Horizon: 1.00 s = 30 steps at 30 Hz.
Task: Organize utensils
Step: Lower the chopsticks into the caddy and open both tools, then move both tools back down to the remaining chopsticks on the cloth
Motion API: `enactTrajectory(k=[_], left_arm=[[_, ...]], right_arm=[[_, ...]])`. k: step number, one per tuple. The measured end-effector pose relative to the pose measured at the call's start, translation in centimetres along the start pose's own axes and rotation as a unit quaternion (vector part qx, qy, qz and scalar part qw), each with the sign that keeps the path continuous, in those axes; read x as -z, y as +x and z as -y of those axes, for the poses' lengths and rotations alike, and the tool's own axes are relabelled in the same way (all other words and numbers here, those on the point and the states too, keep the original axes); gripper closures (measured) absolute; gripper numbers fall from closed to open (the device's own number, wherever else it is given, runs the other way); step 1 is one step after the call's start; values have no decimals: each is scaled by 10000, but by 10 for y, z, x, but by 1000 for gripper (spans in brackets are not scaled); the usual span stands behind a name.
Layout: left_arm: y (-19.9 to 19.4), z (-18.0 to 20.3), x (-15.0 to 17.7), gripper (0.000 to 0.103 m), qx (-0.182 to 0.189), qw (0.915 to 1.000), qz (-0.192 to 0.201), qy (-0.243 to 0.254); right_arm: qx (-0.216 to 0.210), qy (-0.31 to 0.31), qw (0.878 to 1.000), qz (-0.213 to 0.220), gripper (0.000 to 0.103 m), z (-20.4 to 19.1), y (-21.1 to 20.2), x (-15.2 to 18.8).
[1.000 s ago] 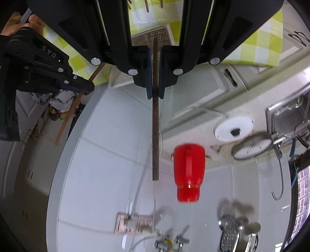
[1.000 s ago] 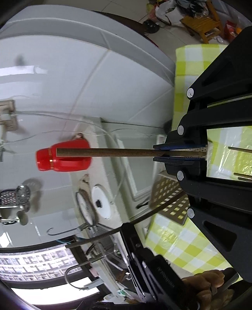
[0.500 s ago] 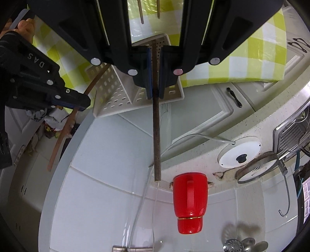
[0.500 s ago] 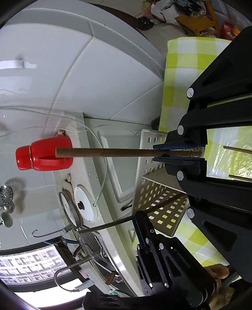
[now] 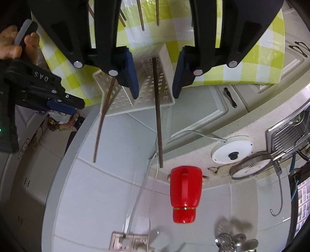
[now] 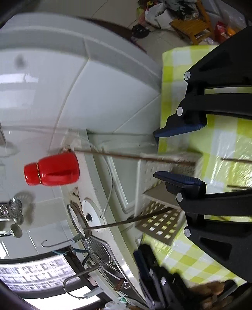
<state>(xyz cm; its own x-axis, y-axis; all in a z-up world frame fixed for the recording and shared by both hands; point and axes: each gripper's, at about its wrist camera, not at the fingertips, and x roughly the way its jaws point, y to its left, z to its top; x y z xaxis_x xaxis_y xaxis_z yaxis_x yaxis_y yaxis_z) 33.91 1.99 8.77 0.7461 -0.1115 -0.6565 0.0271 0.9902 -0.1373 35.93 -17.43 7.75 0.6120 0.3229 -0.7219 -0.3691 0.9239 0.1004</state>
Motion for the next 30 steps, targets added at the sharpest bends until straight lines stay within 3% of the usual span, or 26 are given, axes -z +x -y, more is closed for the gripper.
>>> enactTrajectory(k=[2,6,9,18,27,30], left_arm=[[-19,-2,14,55,41,9999,120,33],[-51,-8,49,51,22,9997,240,38],[-73,-13,81,51,-62,9996,274,2],[-113,-22,176,51,-467,9987,221,-18],[-100,-15,212,51,-237,9996,-148,40],[-87,-7,217,59,-111,9994,-312,107]], right_arm=[[56,71,9999,51,62,8,-10,17],[91,325,9994,44,57,23,-27,63],[169,400,9990,42,51,25,-39,104],[281,449,9982,-276,48,10,-56,205],[370,286,9974,-543,48,1,-42,231],[352,211,9974,-597,48,-5,-35,228]])
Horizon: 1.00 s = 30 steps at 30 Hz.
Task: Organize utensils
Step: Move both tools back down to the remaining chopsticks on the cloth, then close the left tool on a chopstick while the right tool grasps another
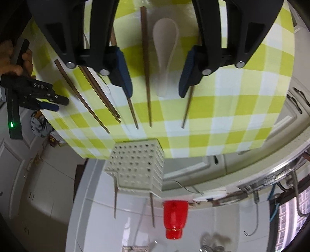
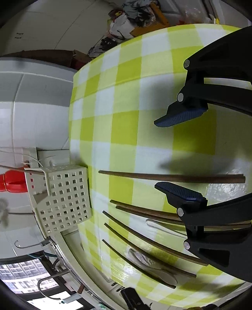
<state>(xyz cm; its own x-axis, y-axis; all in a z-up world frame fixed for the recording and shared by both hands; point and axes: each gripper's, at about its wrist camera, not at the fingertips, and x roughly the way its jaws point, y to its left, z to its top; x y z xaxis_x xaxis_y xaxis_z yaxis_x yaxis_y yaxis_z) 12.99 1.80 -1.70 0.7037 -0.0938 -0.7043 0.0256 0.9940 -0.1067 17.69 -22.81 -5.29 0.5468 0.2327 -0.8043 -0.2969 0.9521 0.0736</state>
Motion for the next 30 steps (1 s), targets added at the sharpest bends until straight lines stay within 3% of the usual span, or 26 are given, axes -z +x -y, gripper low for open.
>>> enactTrajectory(k=[8,11,20,30], left_arm=[[41,28,-3,72,264,9984,-447,213],[60,36,-6,79,287,9973,-630,245],[103,50,-11,81,141,9947,-963,340],[118,54,-12,81,50,9933,-1073,425]], right_arm=[[-2,-134,9998,-177,50,-12,21,-7],[-36,-192,9995,-252,58,-14,28,-10],[-168,-247,9987,-407,62,-18,44,-22],[-43,-431,9980,-458,66,-25,57,-32]])
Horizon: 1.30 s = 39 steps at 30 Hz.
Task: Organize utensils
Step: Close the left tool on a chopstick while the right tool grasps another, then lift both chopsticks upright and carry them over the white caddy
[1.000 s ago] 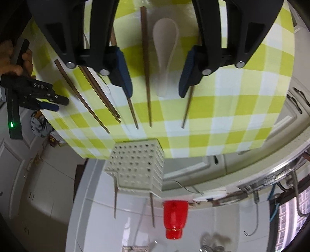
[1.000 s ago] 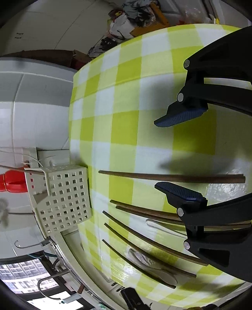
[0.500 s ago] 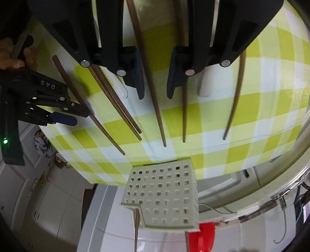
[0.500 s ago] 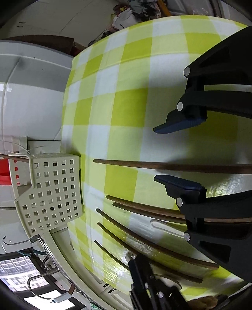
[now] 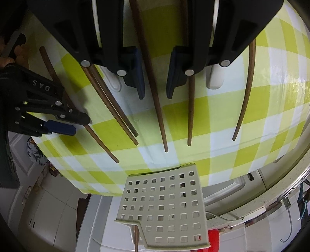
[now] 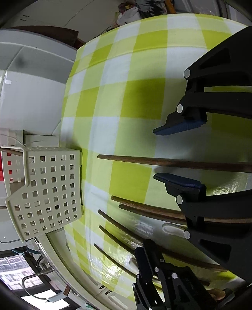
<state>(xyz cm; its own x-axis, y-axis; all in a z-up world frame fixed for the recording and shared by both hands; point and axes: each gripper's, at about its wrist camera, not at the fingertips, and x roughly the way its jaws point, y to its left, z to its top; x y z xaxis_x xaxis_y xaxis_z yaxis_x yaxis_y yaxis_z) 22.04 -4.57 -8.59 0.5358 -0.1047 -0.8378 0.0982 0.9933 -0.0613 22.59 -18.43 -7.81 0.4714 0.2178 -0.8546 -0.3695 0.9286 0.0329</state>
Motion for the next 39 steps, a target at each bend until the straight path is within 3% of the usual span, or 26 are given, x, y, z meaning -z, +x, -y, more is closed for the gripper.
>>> enactTrajectory(k=[5,8,9,10,11,22,39], left_arm=[[3,6,-1,81,-119,9999,-5,95],[4,10,0,82,-258,9994,-9,220],[5,10,0,86,-292,9993,-3,242],[5,11,-1,89,-290,9993,1,229],[5,10,-1,95,-305,9993,-1,222],[-21,-5,-6,96,152,9996,207,-96],[-110,-5,-5,96,259,9942,1023,-196]], right_arm=[[32,-92,10000,21,73,-4,2,-3],[-45,-174,9998,33,84,-8,2,-3],[-34,-199,9998,41,93,-10,2,-2],[-10,-228,9997,48,95,-11,2,-2],[-3,-233,9997,51,95,-12,2,-2],[-122,-81,9997,217,96,-6,-16,-1],[-113,92,9953,960,96,1,-106,-1]])
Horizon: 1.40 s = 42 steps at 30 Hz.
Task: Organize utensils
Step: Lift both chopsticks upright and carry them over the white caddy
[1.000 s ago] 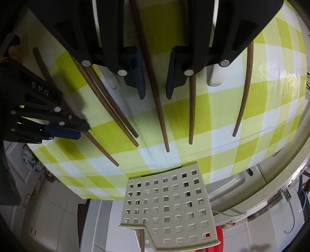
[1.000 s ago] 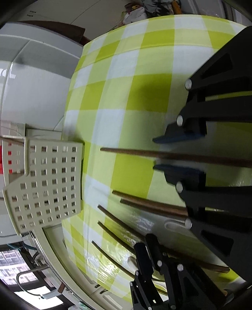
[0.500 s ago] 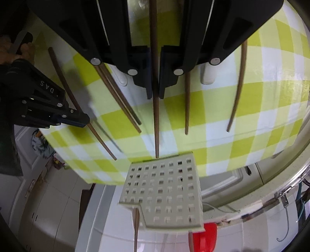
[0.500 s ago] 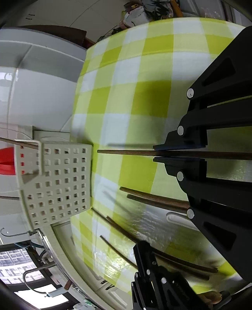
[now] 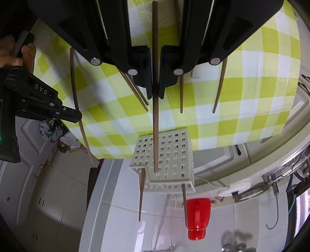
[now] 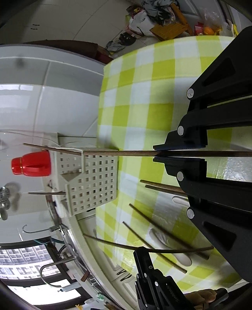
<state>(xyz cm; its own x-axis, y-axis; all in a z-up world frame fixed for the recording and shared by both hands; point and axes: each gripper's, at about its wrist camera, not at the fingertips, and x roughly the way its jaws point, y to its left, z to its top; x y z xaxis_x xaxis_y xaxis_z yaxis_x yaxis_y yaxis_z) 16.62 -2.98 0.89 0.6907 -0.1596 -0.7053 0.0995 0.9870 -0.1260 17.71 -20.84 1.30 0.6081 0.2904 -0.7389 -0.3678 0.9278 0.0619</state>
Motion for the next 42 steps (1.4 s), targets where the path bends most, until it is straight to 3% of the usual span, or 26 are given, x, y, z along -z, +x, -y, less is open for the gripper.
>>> enactTrajectory(k=[12,23,31,42], left_arm=[[-41,1,-1,97,-16,9994,341,7],[-54,-3,-12,97,72,9991,420,5],[-72,-10,-62,97,148,9973,711,104],[-79,-7,-160,97,93,9936,1071,340]], right_arm=[[9,70,9993,354,96,2,-44,-1],[-83,143,9989,434,96,5,-56,-6],[-177,52,9977,645,96,9,-66,-51],[-114,-113,9949,995,96,5,-62,-150]])
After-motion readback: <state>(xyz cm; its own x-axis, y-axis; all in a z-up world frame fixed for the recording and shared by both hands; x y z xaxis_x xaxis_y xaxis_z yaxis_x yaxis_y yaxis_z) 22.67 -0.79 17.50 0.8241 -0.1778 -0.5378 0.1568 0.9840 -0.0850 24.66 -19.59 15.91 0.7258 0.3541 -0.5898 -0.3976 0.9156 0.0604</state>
